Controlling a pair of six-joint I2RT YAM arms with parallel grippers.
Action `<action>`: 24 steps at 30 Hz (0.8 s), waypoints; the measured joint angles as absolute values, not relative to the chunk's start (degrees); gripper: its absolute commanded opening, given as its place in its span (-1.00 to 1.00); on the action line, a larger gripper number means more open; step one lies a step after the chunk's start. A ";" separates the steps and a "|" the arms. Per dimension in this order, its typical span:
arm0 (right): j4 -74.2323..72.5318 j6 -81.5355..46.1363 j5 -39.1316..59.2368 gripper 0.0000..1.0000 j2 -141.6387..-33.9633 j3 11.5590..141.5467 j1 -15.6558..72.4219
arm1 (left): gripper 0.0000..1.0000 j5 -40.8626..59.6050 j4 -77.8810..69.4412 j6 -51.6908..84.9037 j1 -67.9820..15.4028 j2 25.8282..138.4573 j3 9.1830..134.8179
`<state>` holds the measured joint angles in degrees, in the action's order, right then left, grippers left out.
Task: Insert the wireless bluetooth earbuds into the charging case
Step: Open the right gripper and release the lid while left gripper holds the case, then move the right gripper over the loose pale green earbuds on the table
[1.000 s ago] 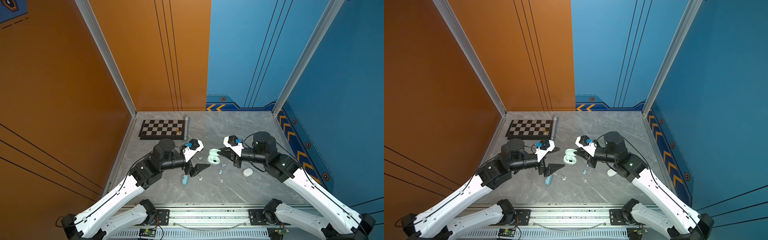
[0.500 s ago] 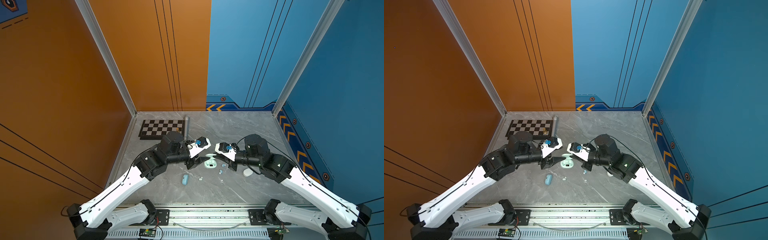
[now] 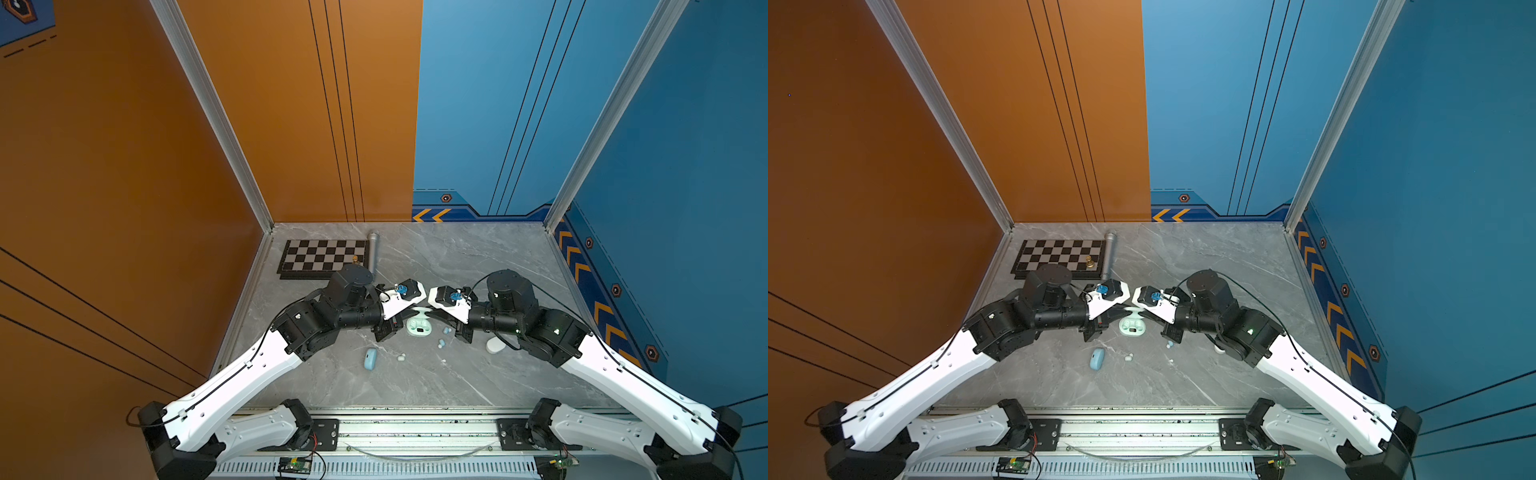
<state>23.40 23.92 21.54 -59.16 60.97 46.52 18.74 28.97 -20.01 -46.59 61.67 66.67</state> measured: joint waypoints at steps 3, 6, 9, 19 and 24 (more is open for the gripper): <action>23.33 23.46 21.37 -0.47 -59.27 60.97 46.54 | -1.00 18.13 28.95 -20.03 -46.59 61.84 66.67; 21.71 22.65 21.37 -0.19 -59.24 60.97 46.57 | -1.00 17.96 28.97 -19.90 -46.28 61.91 66.61; 19.40 21.02 21.89 -0.04 -59.07 60.95 45.69 | -1.00 18.00 28.77 -19.88 -45.12 61.71 65.82; 12.69 2.26 19.38 0.17 -57.25 60.77 35.88 | -1.00 17.10 27.44 -17.08 -34.35 53.76 56.18; 19.18 -2.44 25.39 0.18 -66.61 68.64 30.55 | -1.00 17.08 27.31 -15.27 -29.67 47.81 52.45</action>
<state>19.18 -2.44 25.39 -66.61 68.64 30.55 17.08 27.31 -15.27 -29.67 47.81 52.45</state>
